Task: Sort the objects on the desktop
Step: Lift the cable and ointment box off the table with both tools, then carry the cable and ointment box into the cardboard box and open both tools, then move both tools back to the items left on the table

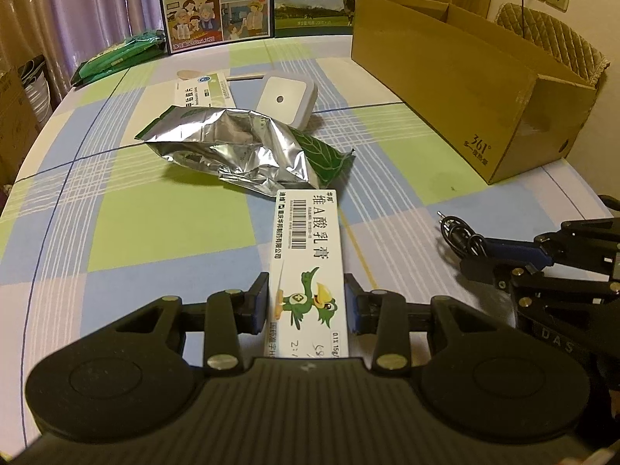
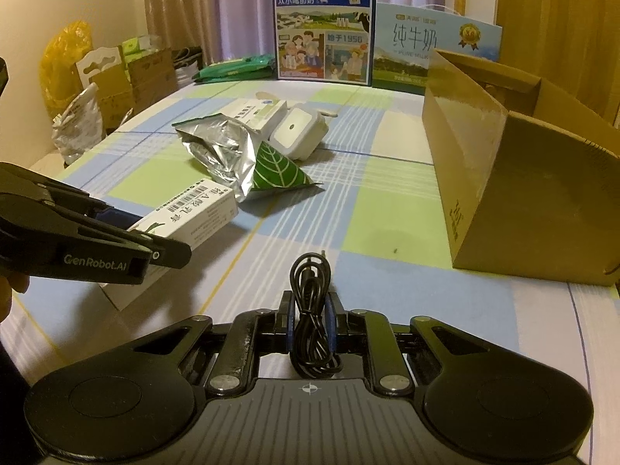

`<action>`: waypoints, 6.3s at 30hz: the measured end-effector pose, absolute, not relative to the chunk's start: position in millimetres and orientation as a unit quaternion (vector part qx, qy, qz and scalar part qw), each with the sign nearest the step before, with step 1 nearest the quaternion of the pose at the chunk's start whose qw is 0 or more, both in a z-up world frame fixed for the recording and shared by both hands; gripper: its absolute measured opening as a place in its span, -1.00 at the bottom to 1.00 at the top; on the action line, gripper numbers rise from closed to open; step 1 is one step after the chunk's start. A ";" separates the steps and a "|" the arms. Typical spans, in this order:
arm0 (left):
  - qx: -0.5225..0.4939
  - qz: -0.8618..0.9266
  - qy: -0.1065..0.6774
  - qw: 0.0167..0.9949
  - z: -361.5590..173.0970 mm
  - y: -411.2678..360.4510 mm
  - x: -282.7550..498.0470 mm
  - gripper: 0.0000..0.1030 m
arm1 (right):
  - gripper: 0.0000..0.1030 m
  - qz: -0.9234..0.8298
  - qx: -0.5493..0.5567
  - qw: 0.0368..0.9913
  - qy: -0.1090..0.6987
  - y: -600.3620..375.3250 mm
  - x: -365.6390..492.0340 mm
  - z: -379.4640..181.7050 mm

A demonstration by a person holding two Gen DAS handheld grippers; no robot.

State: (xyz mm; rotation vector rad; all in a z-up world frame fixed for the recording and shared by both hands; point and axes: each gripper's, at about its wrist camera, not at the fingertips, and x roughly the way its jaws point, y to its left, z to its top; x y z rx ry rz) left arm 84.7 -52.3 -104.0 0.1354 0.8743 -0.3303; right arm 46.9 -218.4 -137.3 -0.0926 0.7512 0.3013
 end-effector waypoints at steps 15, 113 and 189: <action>0.061 -0.156 0.419 0.892 -89.0 -53.0 72.5 -0.36 | -0.76 0.140 -0.040 0.924 0.354 -224.7 38.2 -124.3; 0.051 -0.290 0.343 0.892 14.3 -258.2 201.3 -0.34 | -0.76 0.017 0.040 0.955 0.294 -423.2 169.5 -4.3; 0.008 -0.112 0.379 0.919 -15.9 10.2 98.1 0.94 | 0.96 0.157 0.046 0.914 0.370 -248.1 77.0 -39.9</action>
